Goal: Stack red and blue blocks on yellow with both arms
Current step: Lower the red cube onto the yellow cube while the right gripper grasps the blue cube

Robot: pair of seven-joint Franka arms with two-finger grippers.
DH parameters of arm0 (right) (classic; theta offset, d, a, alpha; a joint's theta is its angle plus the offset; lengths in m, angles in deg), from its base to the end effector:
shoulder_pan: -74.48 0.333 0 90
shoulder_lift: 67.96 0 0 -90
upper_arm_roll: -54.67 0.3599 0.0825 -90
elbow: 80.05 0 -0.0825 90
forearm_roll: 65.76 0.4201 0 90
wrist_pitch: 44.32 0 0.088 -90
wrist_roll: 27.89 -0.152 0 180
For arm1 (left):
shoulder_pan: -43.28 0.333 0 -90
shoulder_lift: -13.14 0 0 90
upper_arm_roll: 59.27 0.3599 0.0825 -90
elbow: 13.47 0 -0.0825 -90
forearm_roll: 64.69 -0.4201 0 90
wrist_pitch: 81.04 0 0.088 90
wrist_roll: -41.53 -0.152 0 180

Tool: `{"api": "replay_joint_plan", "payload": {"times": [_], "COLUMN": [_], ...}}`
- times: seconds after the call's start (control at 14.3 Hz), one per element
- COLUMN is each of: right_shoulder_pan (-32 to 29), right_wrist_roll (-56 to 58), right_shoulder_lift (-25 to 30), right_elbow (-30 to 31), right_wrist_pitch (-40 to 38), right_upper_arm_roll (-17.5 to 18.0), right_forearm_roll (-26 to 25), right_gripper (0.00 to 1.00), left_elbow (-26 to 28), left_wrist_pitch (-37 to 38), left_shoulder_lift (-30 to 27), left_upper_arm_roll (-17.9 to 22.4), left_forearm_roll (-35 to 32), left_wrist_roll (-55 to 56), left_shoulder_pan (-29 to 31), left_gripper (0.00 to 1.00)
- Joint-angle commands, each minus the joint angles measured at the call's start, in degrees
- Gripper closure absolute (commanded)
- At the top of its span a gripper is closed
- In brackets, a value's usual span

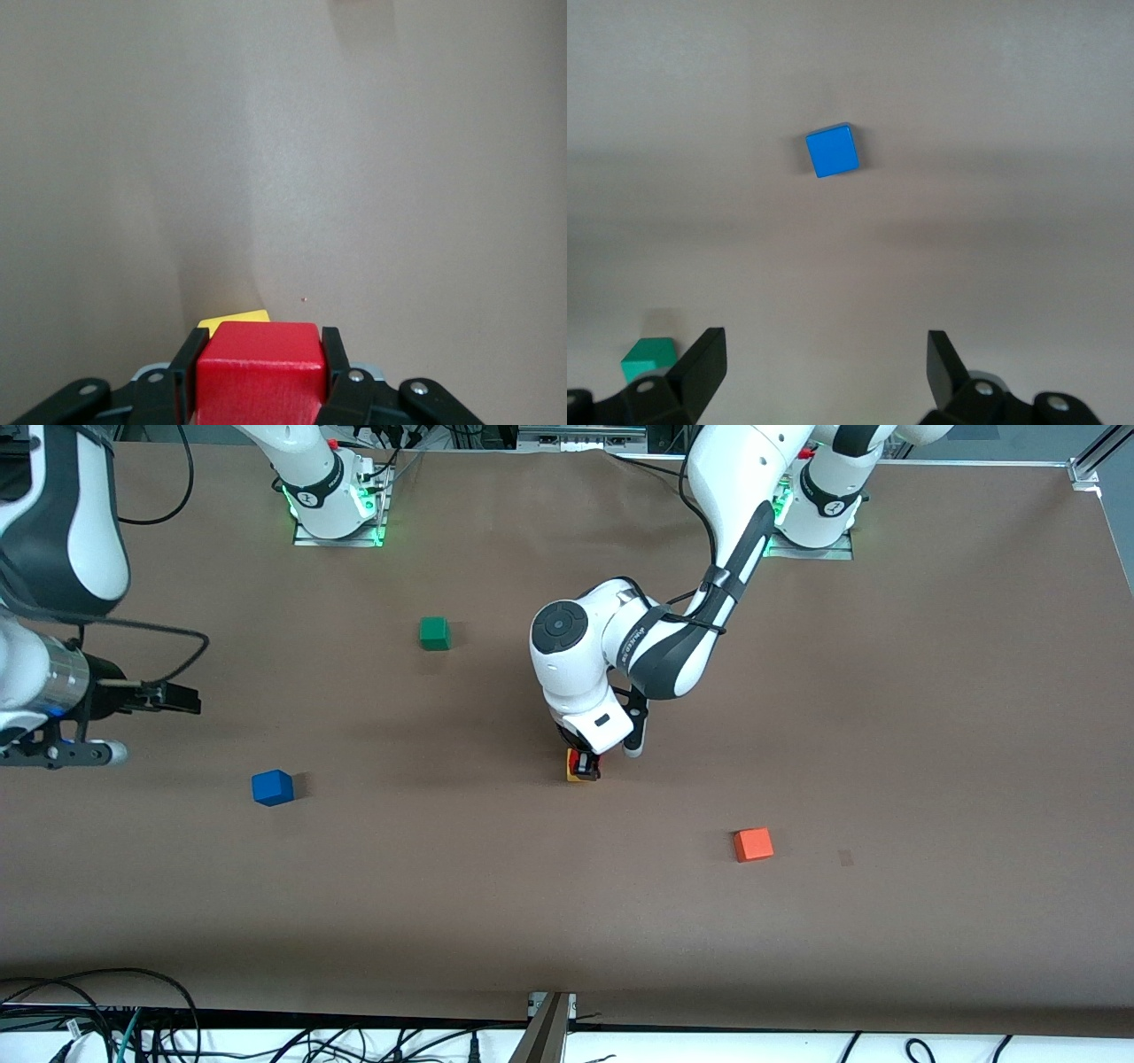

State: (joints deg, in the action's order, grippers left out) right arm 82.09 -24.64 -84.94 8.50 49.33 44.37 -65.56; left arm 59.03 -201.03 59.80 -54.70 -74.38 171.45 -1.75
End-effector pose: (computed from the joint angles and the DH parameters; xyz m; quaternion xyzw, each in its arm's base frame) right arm 0.6649 -0.0192 0.4561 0.9946 0.0057 -0.1023 0.0194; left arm 0.6212 -0.5301 0.2401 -0.7438 -0.6605 -0.1026 0.0005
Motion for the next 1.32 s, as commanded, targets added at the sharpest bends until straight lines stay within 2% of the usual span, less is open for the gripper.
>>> {"api": "replay_joint_plan", "payload": {"times": [0.0, 0.7, 0.91, 1.25], "right_shoulder_pan": [-1.19, -1.19, -1.28, -1.37], "right_wrist_roll": [3.15, 8.87, 13.62, 13.89], "right_shoulder_lift": [-3.49, -14.04, -17.20, -20.64], "right_elbow": [-0.92, -0.49, -0.13, 0.39], "right_wrist_pitch": [1.36, 15.59, 19.55, 24.38], "right_upper_arm_roll": [0.19, 0.54, 0.54, 0.54], "right_forearm_roll": [-0.29, 3.14, 6.47, 6.57], "right_gripper": [0.00, 0.00, 0.00, 0.00], "left_elbow": [-2.81, -2.63, -2.54, -2.37], "left_wrist_pitch": [1.51, 1.60, 1.60, 1.60], "left_shoulder_lift": [1.94, 2.56, 3.18, 3.18], "left_upper_arm_roll": [0.97, 1.23, 1.23, 1.23], "left_forearm_roll": [-1.56, -1.56, -1.65, -1.74], "left_wrist_roll": [1.82, 2.26, 2.18, 2.18], "left_shoulder_pan": [-0.85, -2.43, -2.52, -2.52], "left_gripper": [1.00, 1.00, 1.00, 1.00]}}
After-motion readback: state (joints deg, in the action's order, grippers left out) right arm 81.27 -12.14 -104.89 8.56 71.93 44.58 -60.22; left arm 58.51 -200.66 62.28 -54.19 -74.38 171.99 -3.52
